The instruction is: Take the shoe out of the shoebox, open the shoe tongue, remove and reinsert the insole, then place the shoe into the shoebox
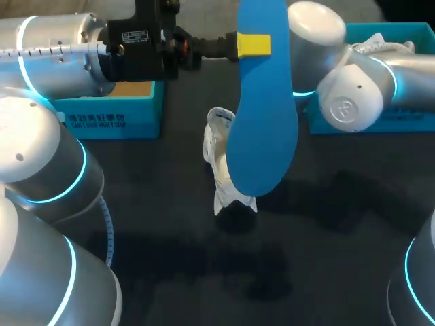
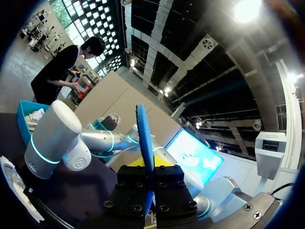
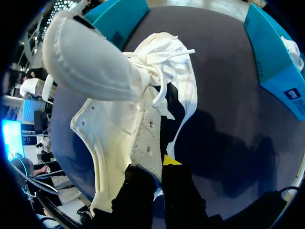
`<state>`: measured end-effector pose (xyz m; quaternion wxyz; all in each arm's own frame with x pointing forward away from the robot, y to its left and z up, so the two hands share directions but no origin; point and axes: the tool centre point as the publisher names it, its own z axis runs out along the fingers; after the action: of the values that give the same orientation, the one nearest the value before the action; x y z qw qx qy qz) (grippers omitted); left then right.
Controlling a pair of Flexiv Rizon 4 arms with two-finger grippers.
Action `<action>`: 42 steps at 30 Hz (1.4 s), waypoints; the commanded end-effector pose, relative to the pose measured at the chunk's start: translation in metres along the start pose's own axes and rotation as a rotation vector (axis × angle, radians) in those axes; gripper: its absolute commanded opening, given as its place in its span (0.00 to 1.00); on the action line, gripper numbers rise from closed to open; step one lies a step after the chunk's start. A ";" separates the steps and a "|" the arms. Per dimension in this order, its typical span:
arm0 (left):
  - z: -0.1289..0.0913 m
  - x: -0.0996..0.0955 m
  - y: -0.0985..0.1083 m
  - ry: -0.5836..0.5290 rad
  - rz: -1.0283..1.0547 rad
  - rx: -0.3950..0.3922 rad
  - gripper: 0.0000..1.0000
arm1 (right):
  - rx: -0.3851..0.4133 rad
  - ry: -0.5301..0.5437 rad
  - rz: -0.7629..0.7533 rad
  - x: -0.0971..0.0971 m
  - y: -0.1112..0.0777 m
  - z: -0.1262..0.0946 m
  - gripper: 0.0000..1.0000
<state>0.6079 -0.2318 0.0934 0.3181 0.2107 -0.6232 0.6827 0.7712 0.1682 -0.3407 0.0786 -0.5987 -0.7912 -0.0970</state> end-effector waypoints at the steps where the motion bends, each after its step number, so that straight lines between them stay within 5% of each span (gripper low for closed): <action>1: 0.001 0.000 0.001 -0.002 0.000 0.001 0.00 | 0.040 -0.041 -0.005 0.009 0.008 0.005 0.00; 14: 0.001 0.000 0.001 -0.002 0.000 0.001 0.00 | 0.003 -0.072 0.054 -0.001 -0.006 0.031 0.00; 34: 0.001 0.000 0.001 -0.002 0.000 0.001 0.00 | -0.068 -0.072 0.131 -0.011 -0.020 0.038 0.00; 36: 0.001 0.000 0.001 -0.002 0.000 0.001 0.00 | -0.074 -0.066 0.132 -0.011 -0.020 0.039 0.46; 37: 0.001 0.000 0.001 -0.002 0.000 0.001 0.00 | -0.077 -0.064 0.132 -0.011 -0.020 0.039 0.95; 42: 0.001 0.000 0.001 -0.002 0.000 0.001 0.00 | -0.130 -0.043 0.136 -0.003 -0.021 0.031 1.00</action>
<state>0.6079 -0.2318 0.0934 0.3181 0.2107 -0.6232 0.6826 0.7590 0.1700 -0.3761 0.0370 -0.6551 -0.7458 -0.1152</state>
